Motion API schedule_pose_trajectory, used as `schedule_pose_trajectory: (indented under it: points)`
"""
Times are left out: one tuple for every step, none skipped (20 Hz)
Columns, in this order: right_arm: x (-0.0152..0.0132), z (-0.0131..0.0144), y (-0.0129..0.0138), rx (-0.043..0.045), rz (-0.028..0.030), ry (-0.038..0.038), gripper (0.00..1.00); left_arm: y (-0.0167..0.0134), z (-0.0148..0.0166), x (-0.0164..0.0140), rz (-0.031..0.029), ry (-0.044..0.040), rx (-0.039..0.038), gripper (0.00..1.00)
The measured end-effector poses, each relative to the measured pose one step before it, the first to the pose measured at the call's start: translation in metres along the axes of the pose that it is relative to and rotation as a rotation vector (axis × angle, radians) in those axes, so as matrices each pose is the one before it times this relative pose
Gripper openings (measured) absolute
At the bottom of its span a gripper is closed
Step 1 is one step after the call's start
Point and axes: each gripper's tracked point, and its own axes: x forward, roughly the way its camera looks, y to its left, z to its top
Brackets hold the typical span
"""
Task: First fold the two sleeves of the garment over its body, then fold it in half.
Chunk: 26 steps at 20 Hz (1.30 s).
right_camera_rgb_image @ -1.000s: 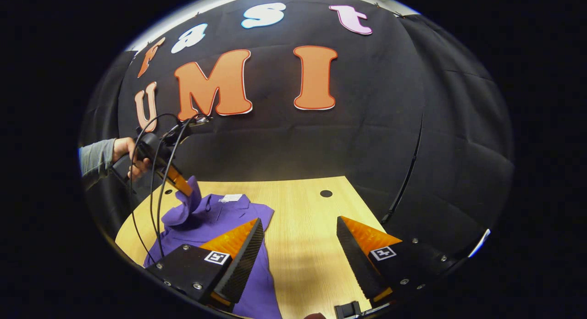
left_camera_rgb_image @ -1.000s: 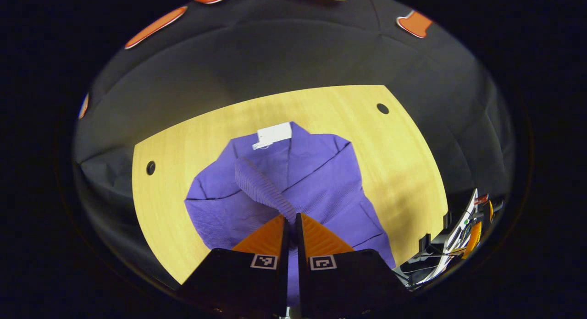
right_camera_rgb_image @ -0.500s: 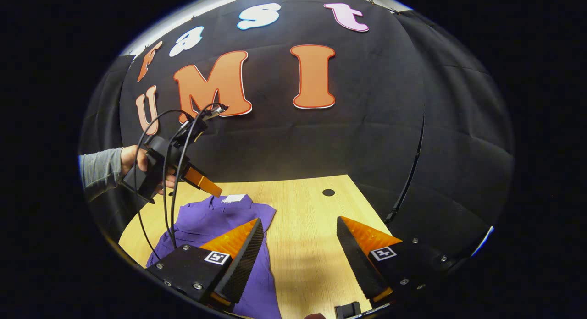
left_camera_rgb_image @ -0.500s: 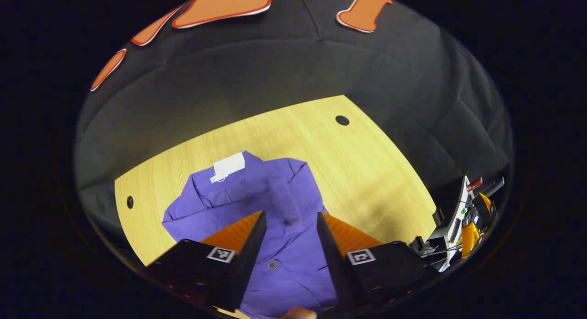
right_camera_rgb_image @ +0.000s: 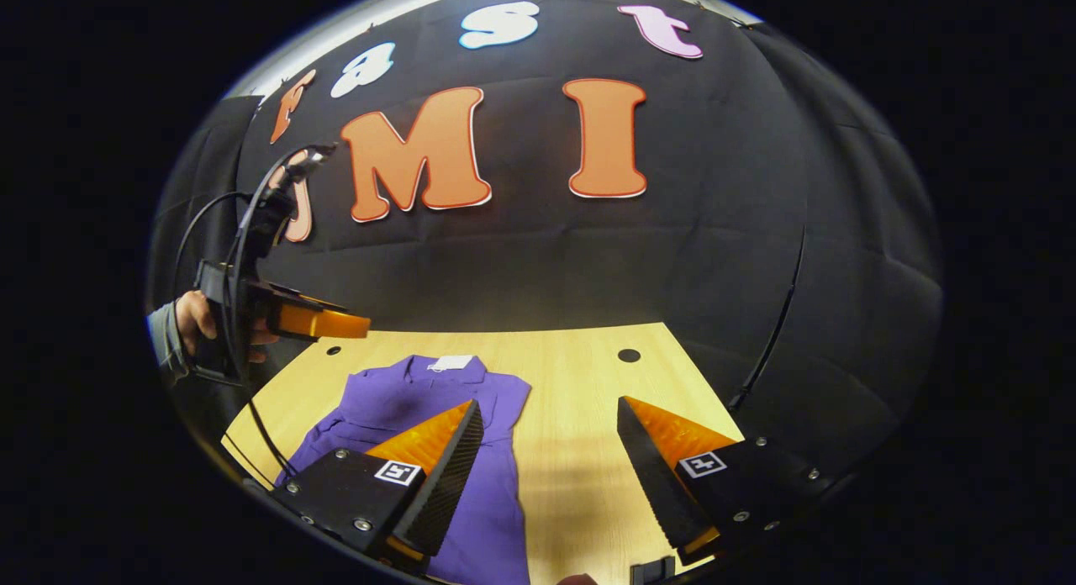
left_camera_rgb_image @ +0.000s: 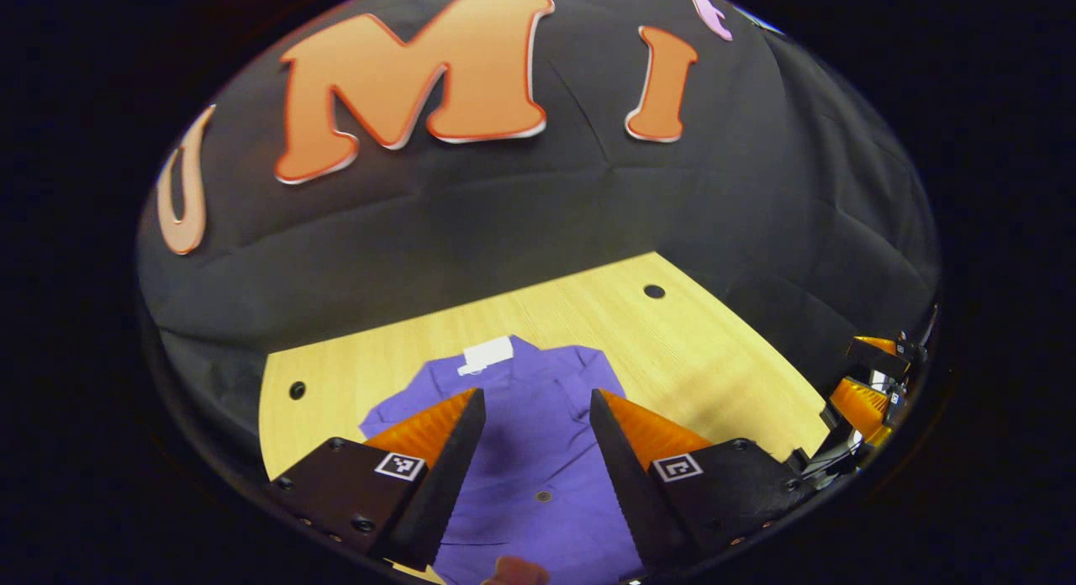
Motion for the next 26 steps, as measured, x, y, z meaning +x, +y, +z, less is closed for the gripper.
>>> schedule_pose_trajectory:
  points:
    - [-0.00143, 0.00556, 0.00491, -0.01406, 0.00259, -0.02209, 1.00, 0.00913, 0.00111, -0.01903, 0.03373, -0.05578, -0.01241, 0.83]
    - [-0.00219, 0.00762, 0.00621, -0.01223, 0.00014, -0.03290, 0.95, 0.00561, 0.00569, -0.01787, 0.02129, -0.06754, -0.01151, 0.83]
    - [-0.00189, 0.00956, 0.00430, -0.01333, -0.00307, -0.03679, 0.95, 0.00446, 0.00553, -0.01826, 0.01210, -0.06518, -0.00252, 0.83]
    - [-0.00158, 0.00581, 0.00352, -0.01623, -0.00801, -0.02871, 0.95, 0.00711, 0.00779, -0.01748, 0.02749, -0.05870, 0.00532, 0.83]
    - [-0.00034, 0.00410, 0.00226, -0.01189, -0.00948, -0.01693, 0.95, 0.00958, 0.00703, -0.01556, 0.02376, -0.05139, 0.00820, 0.83]
    - [0.00070, 0.00698, 0.00386, -0.00788, -0.00601, -0.02213, 1.00, 0.00607, 0.00740, -0.01511, 0.02320, -0.04281, 0.00636, 0.83]
    - [0.00035, 0.00630, 0.00379, 0.00032, 0.00076, -0.01821, 0.95, 0.00272, 0.00834, -0.01480, 0.01158, -0.03958, 0.00095, 0.83]
    - [-0.00030, 0.00649, 0.00287, 0.00539, 0.00186, -0.01620, 0.95, 0.00249, 0.00482, -0.01218, 0.00893, -0.03121, -0.00006, 0.83]
    - [-0.00053, 0.00531, 0.00546, 0.00674, 0.00996, -0.01503, 0.95, 0.00348, 0.00327, -0.01123, 0.01084, -0.02309, 0.00350, 0.83]
    - [0.00108, 0.00433, 0.00549, 0.00361, 0.00566, -0.01522, 0.95, 0.00796, 0.00516, -0.01096, 0.02729, -0.02565, 0.01120, 0.83]
    - [-0.00135, 0.00498, 0.00484, 0.00019, 0.01047, -0.01980, 0.95, 0.00607, 0.00401, -0.00477, 0.01434, -0.03383, 0.01522, 0.84]
    - [-0.00268, 0.00420, 0.00261, -0.00323, 0.00084, -0.02137, 0.95, 0.00730, 0.00373, -0.00581, 0.01989, -0.03490, 0.00943, 0.84]
    - [-0.00192, 0.00421, 0.00211, -0.00158, 0.00490, -0.01921, 0.95, 0.00364, 0.00706, -0.01049, 0.00920, -0.04245, 0.00391, 0.84]
    - [-0.00209, -0.00012, 0.00178, -0.00150, 0.00208, -0.01266, 0.95, 0.00468, 0.00726, -0.01009, 0.01054, -0.04031, 0.00045, 0.84]
    - [-0.00208, -0.00023, 0.00058, -0.00206, -0.00099, -0.00924, 0.95, 0.00542, 0.00259, -0.00958, 0.01398, -0.03112, -0.00142, 0.84]
    - [-0.00169, -0.00323, 0.00195, -0.00494, 0.00027, 0.00114, 0.95, 0.00557, -0.00014, -0.00845, 0.01625, -0.02106, 0.00319, 0.84]
    - [-0.00218, -0.00335, 0.00062, -0.00336, -0.00060, 0.00524, 0.95, 0.00758, -0.00544, -0.00987, 0.02300, -0.01331, 0.01553, 0.83]
    - [-0.00327, -0.00710, 0.00286, -0.00384, 0.00713, 0.01983, 0.95, 0.00419, -0.00767, -0.01201, 0.02442, 0.01441, 0.01127, 0.83]
    - [-0.00333, -0.01035, 0.00185, -0.00402, 0.00475, 0.02815, 0.95, 0.00531, -0.00685, -0.01144, 0.00910, 0.03033, -0.00223, 0.84]
    - [-0.00164, -0.01195, 0.00142, -0.00902, 0.00610, 0.03672, 0.95, 0.00401, -0.01302, -0.00773, 0.00391, 0.04864, -0.00861, 0.86]
    - [-0.00205, -0.01322, 0.00067, -0.00705, -0.00011, 0.03645, 0.95, 0.00663, -0.01145, -0.00141, 0.01255, 0.02732, -0.00459, 1.00]
    - [-0.00177, -0.01054, 0.00312, -0.00344, 0.00902, 0.03584, 0.95, 0.00675, -0.01082, -0.00238, 0.01060, 0.03599, -0.00162, 0.98]
    - [-0.00160, -0.01028, 0.00227, -0.00201, 0.00806, 0.03227, 0.95, 0.00762, -0.01122, -0.00336, 0.00875, 0.02606, -0.00016, 0.97]
    - [-0.00160, -0.01105, 0.00315, 0.00150, 0.01024, 0.03185, 0.95, 0.00606, -0.00934, 0.00036, 0.01095, 0.02508, 0.00192, 0.97]
    - [-0.00097, -0.01111, 0.00223, 0.00177, 0.00635, 0.02973, 0.95, 0.00513, -0.01235, 0.00054, 0.00156, 0.02744, 0.00544, 0.97]
    - [-0.00032, -0.01296, 0.00096, 0.00162, 0.00586, 0.03714, 0.95, 0.00384, -0.01075, -0.00017, -0.00069, 0.03423, 0.00911, 0.98]
